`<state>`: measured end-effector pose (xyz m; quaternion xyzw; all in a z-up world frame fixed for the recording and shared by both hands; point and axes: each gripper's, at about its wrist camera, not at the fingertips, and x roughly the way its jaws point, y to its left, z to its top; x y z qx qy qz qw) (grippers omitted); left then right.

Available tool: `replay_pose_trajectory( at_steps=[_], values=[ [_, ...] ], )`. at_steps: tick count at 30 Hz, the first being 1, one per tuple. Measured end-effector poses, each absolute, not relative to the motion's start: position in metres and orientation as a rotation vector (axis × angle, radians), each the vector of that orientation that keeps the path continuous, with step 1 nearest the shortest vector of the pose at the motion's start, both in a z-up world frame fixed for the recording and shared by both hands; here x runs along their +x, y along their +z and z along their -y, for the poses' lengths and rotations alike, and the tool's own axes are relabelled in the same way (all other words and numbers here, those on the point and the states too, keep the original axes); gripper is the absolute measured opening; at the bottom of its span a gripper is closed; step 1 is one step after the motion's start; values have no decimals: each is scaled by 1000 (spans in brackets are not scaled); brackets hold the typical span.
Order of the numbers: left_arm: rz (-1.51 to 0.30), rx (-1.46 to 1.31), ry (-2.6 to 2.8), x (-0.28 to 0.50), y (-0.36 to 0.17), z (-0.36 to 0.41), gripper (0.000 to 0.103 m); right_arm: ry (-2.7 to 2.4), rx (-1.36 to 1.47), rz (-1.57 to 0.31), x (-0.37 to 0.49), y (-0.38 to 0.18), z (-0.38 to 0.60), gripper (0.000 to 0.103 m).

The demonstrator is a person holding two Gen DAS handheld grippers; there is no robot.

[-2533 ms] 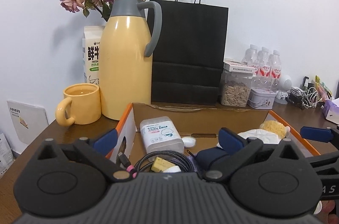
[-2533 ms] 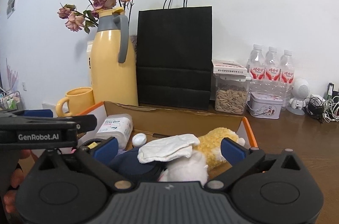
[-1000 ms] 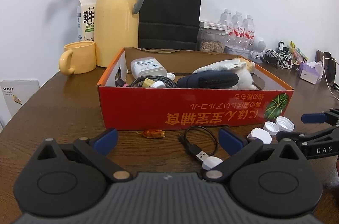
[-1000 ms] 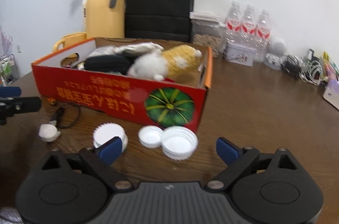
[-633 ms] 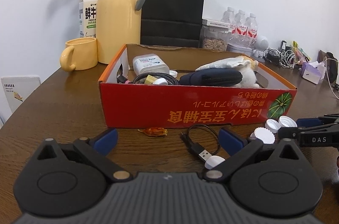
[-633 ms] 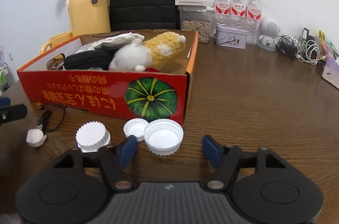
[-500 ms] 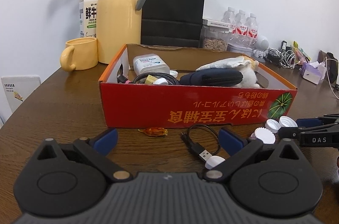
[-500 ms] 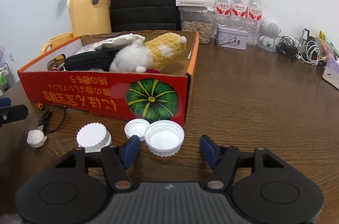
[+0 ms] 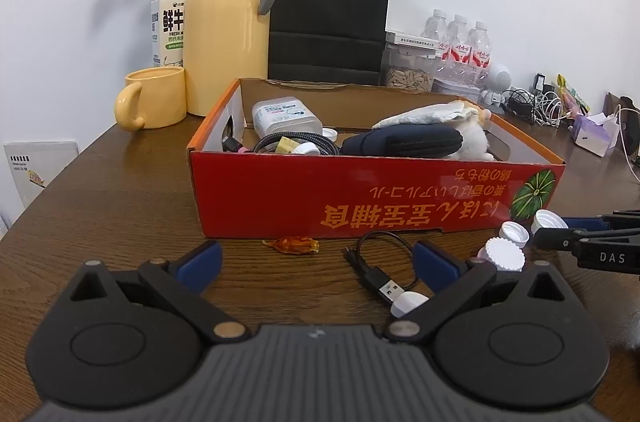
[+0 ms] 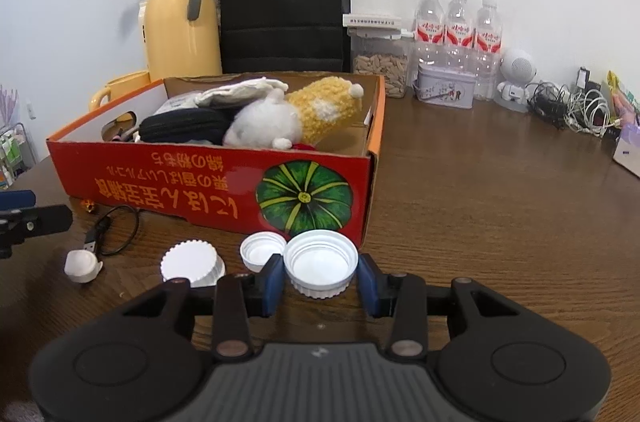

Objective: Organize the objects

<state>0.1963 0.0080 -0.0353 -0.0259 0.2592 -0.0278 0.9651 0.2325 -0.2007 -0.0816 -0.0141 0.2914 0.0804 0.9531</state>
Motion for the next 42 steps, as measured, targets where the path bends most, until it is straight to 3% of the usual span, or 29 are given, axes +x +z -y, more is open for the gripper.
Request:
replay_pose_trajectory(
  at_steps=[18,22,29,42],
  values=[
    [-581,-26,-118,193,-43,18,102,239,-57,-495,212,-73,182,38],
    [-612,-18,-127,195,-46,25,86,250,-61,-491,209,-73,179,38],
    [-633,8,-160,189,-48,35,28,254,-62,-492,208,-73,178,38],
    [-554,-5,-174,174,-42,35,28,254,-63,-467,202,-71,176,38]
  ],
)
